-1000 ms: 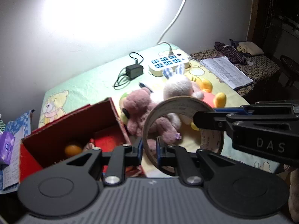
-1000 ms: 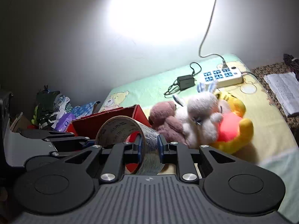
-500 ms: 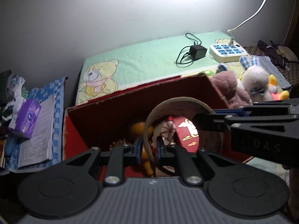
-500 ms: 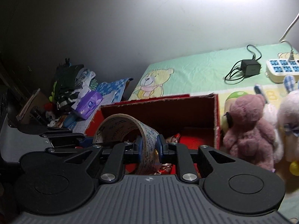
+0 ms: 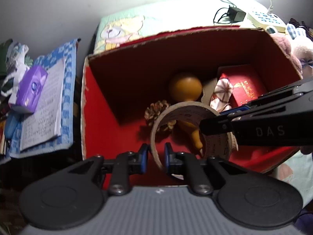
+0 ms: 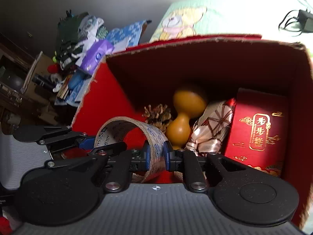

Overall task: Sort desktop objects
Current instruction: 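Carry the tape roll with the right gripper over the cardboard box, then lower the tape roll into the box beside the pine cone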

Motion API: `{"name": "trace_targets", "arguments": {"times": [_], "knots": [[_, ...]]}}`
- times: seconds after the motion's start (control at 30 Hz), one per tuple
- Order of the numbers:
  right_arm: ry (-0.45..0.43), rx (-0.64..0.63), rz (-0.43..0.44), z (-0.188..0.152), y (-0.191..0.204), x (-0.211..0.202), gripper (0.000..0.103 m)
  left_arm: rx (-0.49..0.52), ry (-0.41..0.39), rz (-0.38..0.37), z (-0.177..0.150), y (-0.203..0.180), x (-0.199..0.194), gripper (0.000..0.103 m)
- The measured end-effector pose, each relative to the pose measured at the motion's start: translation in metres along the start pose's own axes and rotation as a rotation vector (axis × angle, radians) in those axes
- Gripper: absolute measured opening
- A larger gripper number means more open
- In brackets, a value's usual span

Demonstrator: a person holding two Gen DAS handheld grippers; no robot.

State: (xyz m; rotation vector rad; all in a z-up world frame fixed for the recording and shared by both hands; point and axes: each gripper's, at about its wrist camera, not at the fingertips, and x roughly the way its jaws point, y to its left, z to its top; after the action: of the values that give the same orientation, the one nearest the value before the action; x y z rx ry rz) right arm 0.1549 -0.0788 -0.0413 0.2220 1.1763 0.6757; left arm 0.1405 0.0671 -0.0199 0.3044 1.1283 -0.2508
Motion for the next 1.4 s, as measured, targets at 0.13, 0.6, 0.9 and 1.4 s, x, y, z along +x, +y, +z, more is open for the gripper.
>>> {"name": "trace_targets", "arguments": {"times": [0.13,0.6,0.9,1.4], "knots": [[0.093,-0.019,0.007,0.006,-0.003,0.015,0.013,-0.002,0.02,0.011,0.0,0.0,0.006,0.013],[0.342,-0.004,0.015,0.02,-0.005,0.05,0.012,-0.01,0.063,0.028,-0.003,0.001,0.021,0.034],[0.368,0.069,0.033,0.032,-0.017,0.061,0.013,-0.022,0.045,0.047,-0.002,-0.002,0.021,0.045],[0.402,0.125,0.069,0.031,-0.027,0.073,0.017,-0.051,0.023,0.034,-0.001,-0.001,0.017,0.051]]}}
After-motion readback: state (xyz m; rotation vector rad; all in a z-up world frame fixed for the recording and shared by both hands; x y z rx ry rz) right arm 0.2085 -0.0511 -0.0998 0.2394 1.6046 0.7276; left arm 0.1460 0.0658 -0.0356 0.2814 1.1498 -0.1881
